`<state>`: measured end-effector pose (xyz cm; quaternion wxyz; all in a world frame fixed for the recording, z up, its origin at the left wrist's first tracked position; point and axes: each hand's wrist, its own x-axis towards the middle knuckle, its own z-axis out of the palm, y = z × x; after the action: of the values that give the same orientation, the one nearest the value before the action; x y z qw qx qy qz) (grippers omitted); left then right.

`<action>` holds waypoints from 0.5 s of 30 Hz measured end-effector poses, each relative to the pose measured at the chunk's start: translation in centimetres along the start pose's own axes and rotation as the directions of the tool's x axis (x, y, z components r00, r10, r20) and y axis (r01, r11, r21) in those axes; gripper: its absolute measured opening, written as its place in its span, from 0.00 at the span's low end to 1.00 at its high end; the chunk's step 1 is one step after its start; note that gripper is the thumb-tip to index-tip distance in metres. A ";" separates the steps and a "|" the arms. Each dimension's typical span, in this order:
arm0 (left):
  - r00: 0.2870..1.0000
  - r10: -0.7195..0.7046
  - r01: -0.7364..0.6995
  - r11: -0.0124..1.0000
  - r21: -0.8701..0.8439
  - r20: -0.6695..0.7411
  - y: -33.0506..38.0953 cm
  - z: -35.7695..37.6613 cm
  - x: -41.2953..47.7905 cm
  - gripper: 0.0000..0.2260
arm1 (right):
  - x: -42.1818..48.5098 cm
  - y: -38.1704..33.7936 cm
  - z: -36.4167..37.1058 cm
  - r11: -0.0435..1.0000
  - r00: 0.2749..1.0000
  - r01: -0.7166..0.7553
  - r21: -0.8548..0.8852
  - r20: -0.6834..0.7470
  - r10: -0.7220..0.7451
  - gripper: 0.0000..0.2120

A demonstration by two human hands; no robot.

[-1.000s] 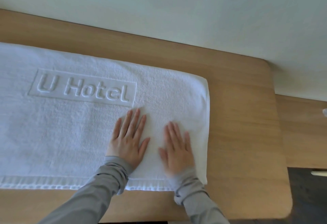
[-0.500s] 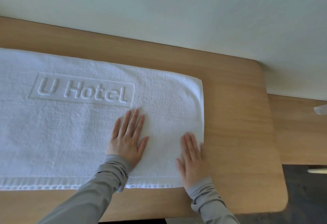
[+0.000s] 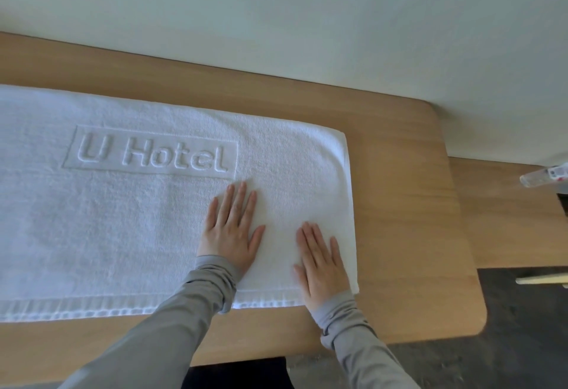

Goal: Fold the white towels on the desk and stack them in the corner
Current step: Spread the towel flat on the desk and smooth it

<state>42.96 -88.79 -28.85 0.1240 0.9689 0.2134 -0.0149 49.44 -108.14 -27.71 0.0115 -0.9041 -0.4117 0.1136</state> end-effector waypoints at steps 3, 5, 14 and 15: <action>0.999 -0.013 0.012 1.000 0.029 0.040 -0.1 -0.2 -0.2 0.29 | -2.1 2.7 -0.4 0.996 0.994 -0.092 0.016 0.055 0.091 0.28; 0.998 -0.027 0.024 0.999 0.047 0.062 -0.2 -0.1 -0.1 0.30 | -2.7 3.8 -0.9 0.992 0.989 -0.123 0.025 0.084 0.121 0.29; 0.973 -0.221 0.225 0.972 -0.065 0.060 1.3 -0.4 -1.9 0.28 | 3.4 7.3 -4.8 0.990 0.993 0.097 0.104 0.053 -0.103 0.27; 0.961 -0.269 0.273 0.959 -0.079 0.060 1.9 -0.3 -2.4 0.27 | 4.9 7.8 -5.5 0.984 0.992 0.113 0.135 0.040 -0.119 0.27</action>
<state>41.58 -91.36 -27.95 0.1678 0.9236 0.3415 -0.0460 59.53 -109.24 -24.24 0.0679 -0.8729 -0.4553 0.1616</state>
